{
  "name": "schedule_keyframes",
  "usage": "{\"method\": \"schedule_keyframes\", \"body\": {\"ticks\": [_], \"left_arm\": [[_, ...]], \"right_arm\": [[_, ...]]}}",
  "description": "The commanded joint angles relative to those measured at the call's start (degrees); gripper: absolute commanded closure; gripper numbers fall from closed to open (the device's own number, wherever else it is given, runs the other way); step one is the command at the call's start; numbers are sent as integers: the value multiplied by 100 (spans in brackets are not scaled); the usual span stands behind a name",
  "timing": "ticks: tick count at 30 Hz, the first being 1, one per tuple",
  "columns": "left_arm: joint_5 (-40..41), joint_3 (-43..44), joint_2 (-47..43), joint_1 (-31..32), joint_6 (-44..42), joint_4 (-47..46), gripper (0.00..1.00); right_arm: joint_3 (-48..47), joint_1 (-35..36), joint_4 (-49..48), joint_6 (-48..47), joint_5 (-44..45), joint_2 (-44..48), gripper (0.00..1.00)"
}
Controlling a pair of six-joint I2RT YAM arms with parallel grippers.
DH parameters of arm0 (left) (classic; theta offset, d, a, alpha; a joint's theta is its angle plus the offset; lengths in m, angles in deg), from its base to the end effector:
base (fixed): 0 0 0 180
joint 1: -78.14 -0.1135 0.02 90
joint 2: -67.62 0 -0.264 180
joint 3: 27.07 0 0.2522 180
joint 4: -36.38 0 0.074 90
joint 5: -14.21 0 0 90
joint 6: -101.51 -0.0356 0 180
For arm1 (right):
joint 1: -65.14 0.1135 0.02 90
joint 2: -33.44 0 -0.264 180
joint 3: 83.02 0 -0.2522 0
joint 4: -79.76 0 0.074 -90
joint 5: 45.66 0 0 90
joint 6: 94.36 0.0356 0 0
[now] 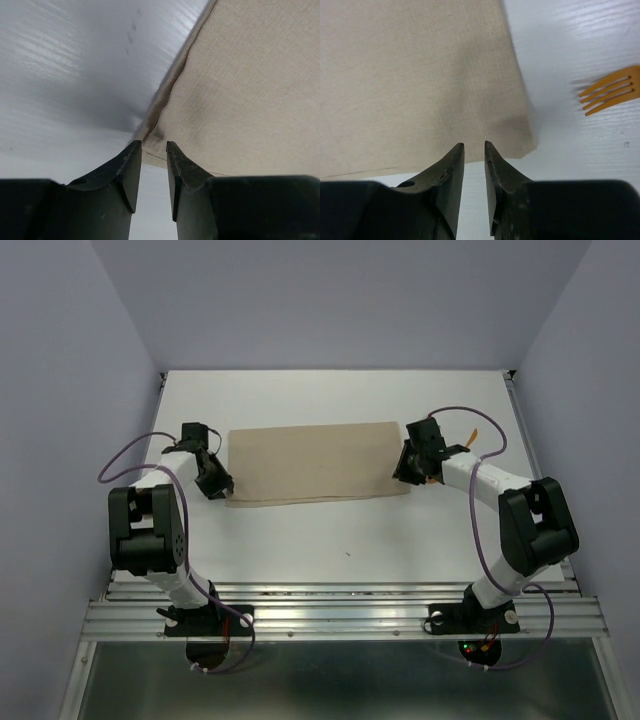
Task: Fold the napkin into a case and place the utensils inside
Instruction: Move the rectangle-folded napkin to the center of the board, then pick up the rectangle-folded napkin at the center of the board.
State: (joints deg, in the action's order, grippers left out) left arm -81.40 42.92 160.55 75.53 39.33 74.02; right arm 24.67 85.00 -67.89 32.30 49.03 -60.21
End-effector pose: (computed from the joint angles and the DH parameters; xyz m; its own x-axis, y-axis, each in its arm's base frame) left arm 0.3193 0.0111 0.1835 -0.7708 -0.5001 -0.3947 -0.4037 0.8627 -0.3046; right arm 0.3175 0.1116 0.1970 -0.7829 0.3499 -0.5144 0.2174 0.9286 0.3007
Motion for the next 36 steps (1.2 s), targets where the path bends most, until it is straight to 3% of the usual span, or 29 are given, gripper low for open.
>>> {"method": "schedule_keyframes", "body": {"ticks": [1,14,22,28,36], "left_arm": [[33,-112,-3,24,-109,-15,62],[25,90,217,59,-136,-138,69],[16,55,147,85,-127,-76,82],[24,125,-125,94,-153,108,100],[-37,222,-354,94,-197,310,100]], "right_arm": [[247,-26,127,-54,111,206,71],[317,-26,119,-45,23,268,71],[370,-26,119,-28,32,277,71],[396,-26,119,-2,41,268,71],[423,-26,119,-1,41,285,71]]}}
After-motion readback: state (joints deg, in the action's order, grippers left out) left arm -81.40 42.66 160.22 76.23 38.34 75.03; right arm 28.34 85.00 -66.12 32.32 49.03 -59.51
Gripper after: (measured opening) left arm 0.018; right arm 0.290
